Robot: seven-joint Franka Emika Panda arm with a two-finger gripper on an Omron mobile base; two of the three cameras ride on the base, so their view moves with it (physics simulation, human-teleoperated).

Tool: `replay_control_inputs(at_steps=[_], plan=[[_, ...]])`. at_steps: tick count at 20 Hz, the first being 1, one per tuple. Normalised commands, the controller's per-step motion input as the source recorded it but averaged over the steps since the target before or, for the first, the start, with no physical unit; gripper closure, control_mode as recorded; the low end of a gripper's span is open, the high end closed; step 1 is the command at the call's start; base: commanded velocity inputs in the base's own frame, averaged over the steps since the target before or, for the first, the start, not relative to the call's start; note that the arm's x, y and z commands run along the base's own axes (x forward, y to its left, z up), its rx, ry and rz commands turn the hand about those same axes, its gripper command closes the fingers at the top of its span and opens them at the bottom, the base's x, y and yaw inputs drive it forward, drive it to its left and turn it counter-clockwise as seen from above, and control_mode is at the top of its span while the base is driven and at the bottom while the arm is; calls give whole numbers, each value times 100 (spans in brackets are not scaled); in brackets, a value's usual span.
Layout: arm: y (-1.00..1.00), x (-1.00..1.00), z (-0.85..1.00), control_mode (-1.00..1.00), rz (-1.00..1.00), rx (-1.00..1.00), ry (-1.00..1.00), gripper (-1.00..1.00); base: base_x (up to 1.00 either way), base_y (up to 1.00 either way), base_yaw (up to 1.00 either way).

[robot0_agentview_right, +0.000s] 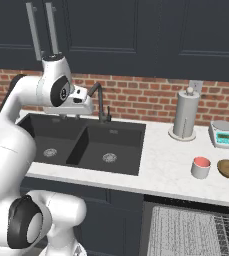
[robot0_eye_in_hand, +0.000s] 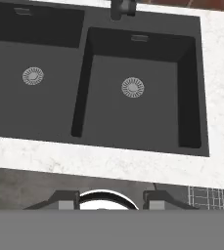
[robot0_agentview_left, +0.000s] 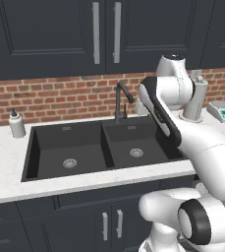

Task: Pick up the cup and bowl from the counter, place them in the dishwasher, and close the dishwasher door.

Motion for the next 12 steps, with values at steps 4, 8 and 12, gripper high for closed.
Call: replay_control_inputs(at_steps=[4, 8, 12], plan=[[2, 0, -23, -100, -5, -8, 1, -100, 0, 0, 0], [-29, 4, -50, -100, -15, -10, -1, -100, 0, 0, 0], [-51, 20, -46, -100, -24, -34, 0, -100, 0, 0, 0]])
